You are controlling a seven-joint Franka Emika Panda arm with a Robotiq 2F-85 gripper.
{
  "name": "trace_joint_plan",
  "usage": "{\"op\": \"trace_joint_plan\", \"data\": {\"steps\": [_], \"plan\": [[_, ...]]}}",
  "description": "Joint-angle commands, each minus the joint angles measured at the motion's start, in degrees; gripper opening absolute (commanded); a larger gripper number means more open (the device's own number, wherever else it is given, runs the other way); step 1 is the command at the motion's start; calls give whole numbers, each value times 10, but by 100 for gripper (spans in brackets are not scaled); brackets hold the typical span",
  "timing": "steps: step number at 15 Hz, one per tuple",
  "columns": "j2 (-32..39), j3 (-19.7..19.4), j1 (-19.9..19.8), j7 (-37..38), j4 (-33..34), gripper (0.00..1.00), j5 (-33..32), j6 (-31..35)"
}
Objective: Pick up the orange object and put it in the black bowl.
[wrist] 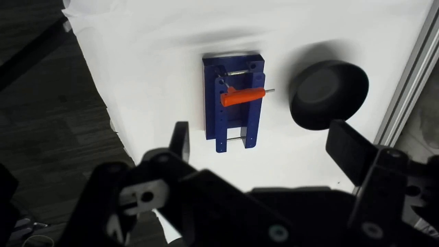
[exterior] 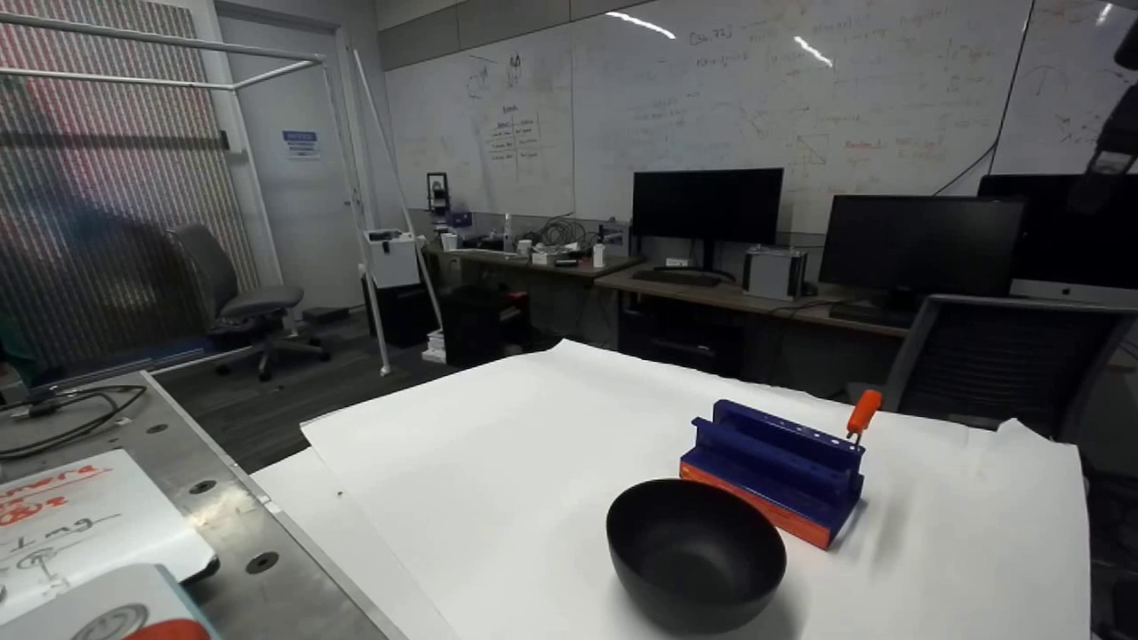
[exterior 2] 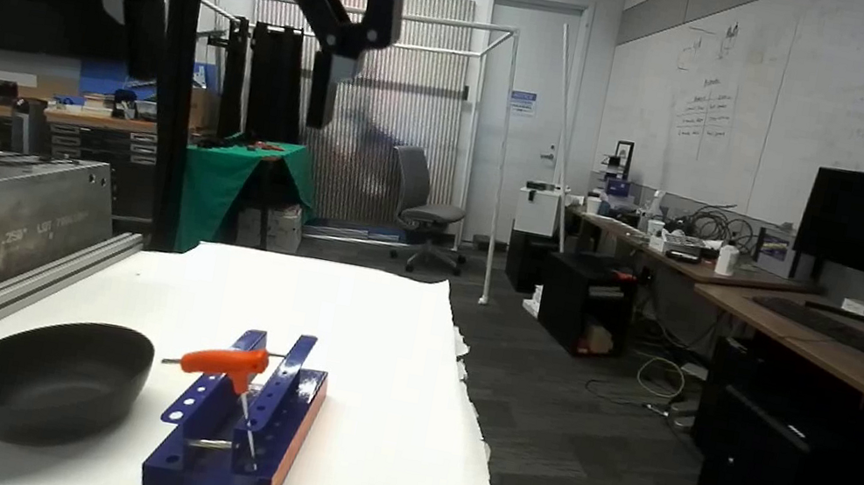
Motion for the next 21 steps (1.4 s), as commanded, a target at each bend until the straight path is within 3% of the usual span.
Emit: {"op": "trace_joint_plan", "data": {"steps": [1, 6, 10, 13, 17, 21], "plan": [[69, 39, -18, 105, 3, 100, 33, 92], [195, 137, -49, 287, 22, 100, -11, 163], [280, 183, -74, 418, 50, 100, -71, 124], [331, 182, -73, 477, 70, 100, -84, 75], [381, 161, -57, 476, 87, 100, -58, 46], [403, 149, -49, 469, 90, 100, -25, 70]]}}
